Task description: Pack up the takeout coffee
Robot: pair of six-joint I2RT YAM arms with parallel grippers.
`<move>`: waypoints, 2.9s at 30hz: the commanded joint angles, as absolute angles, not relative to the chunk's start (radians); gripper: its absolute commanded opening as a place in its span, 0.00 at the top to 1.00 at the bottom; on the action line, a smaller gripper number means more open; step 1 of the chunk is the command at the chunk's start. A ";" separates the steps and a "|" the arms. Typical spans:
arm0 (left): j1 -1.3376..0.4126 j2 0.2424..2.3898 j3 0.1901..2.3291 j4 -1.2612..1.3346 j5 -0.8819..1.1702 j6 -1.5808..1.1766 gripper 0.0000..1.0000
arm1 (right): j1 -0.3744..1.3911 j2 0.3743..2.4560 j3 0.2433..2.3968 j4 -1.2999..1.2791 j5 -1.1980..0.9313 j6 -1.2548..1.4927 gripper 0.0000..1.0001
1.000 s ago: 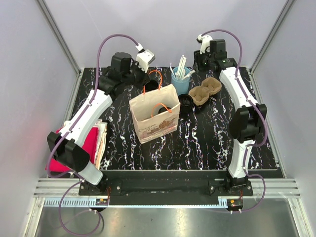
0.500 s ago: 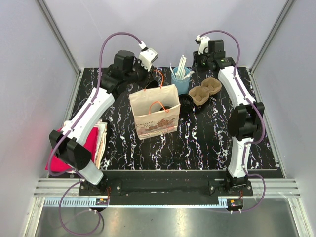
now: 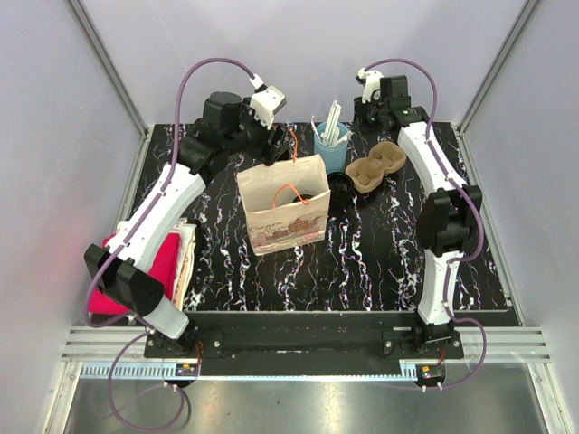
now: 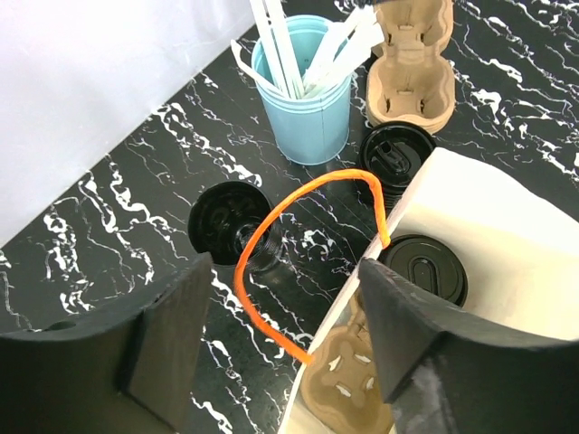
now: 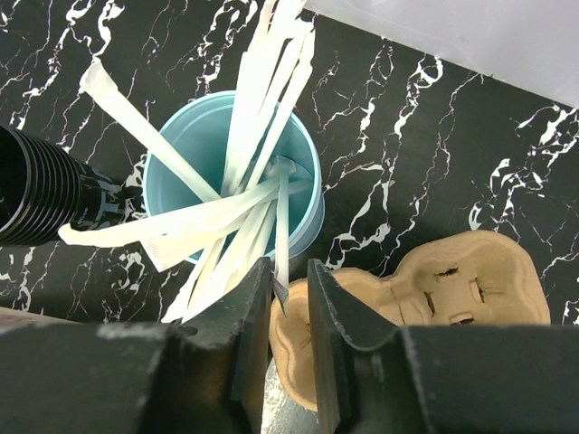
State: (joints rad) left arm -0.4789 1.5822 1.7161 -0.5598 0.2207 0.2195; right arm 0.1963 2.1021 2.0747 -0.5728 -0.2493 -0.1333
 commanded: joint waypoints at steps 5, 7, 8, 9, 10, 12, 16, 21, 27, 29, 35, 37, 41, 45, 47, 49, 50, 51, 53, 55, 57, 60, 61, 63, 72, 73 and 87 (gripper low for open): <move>-0.471 1.500 1.776 -0.557 0.195 0.219 0.25 | 0.196 2.089 2.063 -0.563 -0.270 -0.135 0.74; -0.469 1.485 1.781 -0.557 0.193 0.216 0.22 | 0.195 2.085 2.056 -0.563 -0.267 -0.140 0.77; -0.468 1.480 1.784 -0.557 0.193 0.216 0.21 | 0.196 2.083 2.054 -0.561 -0.267 -0.141 0.81; -0.466 1.471 1.787 -0.557 0.192 0.216 0.20 | 0.196 2.082 2.052 -0.563 -0.265 -0.143 0.83; -0.465 1.467 1.789 -0.560 0.187 0.216 0.20 | 0.196 2.077 2.054 -0.561 -0.264 -0.144 0.85; -0.462 1.457 1.792 -0.565 0.184 0.212 0.19 | 0.198 2.069 2.054 -0.561 -0.261 -0.146 0.87; -0.448 1.439 1.783 -0.565 0.183 0.210 0.18 | 0.196 2.031 2.062 -0.563 -0.255 -0.146 0.87; -0.423 1.424 1.770 -0.568 0.181 0.209 0.18 | 0.196 1.971 2.063 -0.565 -0.239 -0.149 0.88; -0.393 1.419 1.775 -0.594 0.164 0.215 0.16 | 0.196 1.888 2.091 -0.624 -0.201 -0.163 0.88; -0.376 1.413 1.775 -0.600 0.158 0.225 0.16 | 0.199 1.872 2.098 -0.646 -0.176 -0.167 0.88; -0.338 1.385 1.758 -0.630 0.134 0.274 0.16 | 0.198 1.775 2.079 -0.719 -0.127 -0.190 0.88; -0.319 1.371 1.750 -0.644 0.121 0.288 0.15 | 0.202 1.735 2.075 -0.739 -0.103 -0.199 0.88; -0.270 1.345 1.712 -0.660 0.120 0.284 0.13 | 0.227 1.651 2.078 -0.773 -0.071 -0.239 0.89; -0.195 1.319 1.636 -0.670 0.127 0.261 0.07 | 0.316 1.580 2.102 -0.866 -0.012 -0.308 0.89; -0.167 1.302 1.597 -0.663 0.152 0.250 0.04 | 0.386 1.528 2.109 -0.897 -0.005 -0.343 0.88; -0.131 1.283 1.542 -0.641 0.167 0.244 0.01 | 0.455 1.500 2.121 -0.936 0.027 -0.359 0.88; -0.118 1.278 1.531 -0.635 0.185 0.244 0.01 | 0.469 1.479 2.143 -0.957 0.028 -0.362 0.88; -0.100 1.275 1.520 -0.635 0.189 0.244 0.01 | 0.480 1.471 2.157 -0.966 0.026 -0.359 0.88; -0.081 1.270 1.496 -0.637 0.201 0.250 0.01 | 0.505 1.466 2.209 -1.004 0.011 -0.354 0.89; -0.048 1.263 1.471 -0.637 0.213 0.250 0.01 | 0.520 1.474 2.247 -1.035 0.003 -0.351 0.89; -0.008 1.252 1.451 -0.637 0.233 0.247 0.01 | 0.538 1.482 2.289 -1.080 0.003 -0.351 0.89; 0.043 1.241 1.411 -0.635 0.259 0.241 0.01 | 0.567 1.471 2.303 -1.107 -0.025 -0.348 0.89; 0.055 1.239 1.399 -0.634 0.264 0.239 0.01 | 0.580 1.468 2.303 -1.112 -0.029 -0.347 0.89; 0.089 1.233 1.367 -0.623 0.276 0.236 0.01 | 0.630 1.463 2.304 -1.137 -0.008 -0.345 0.89; 0.146 1.190 1.250 -0.542 0.296 0.204 0.01 | 0.831 1.502 2.287 -1.190 0.158 -0.385 0.89; 0.149 1.187 1.246 -0.537 0.295 0.207 0.01 | 0.850 1.505 2.290 -1.193 0.160 -0.387 0.89; 0.190 1.143 1.187 -0.515 0.337 0.198 0.01 | 1.028 1.632 2.230 -1.169 0.293 -0.431 0.89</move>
State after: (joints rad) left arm 0.1799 1.1671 1.1976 -0.5713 0.2962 0.2092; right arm 0.9829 1.5684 2.2467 -1.2057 0.1738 -0.3836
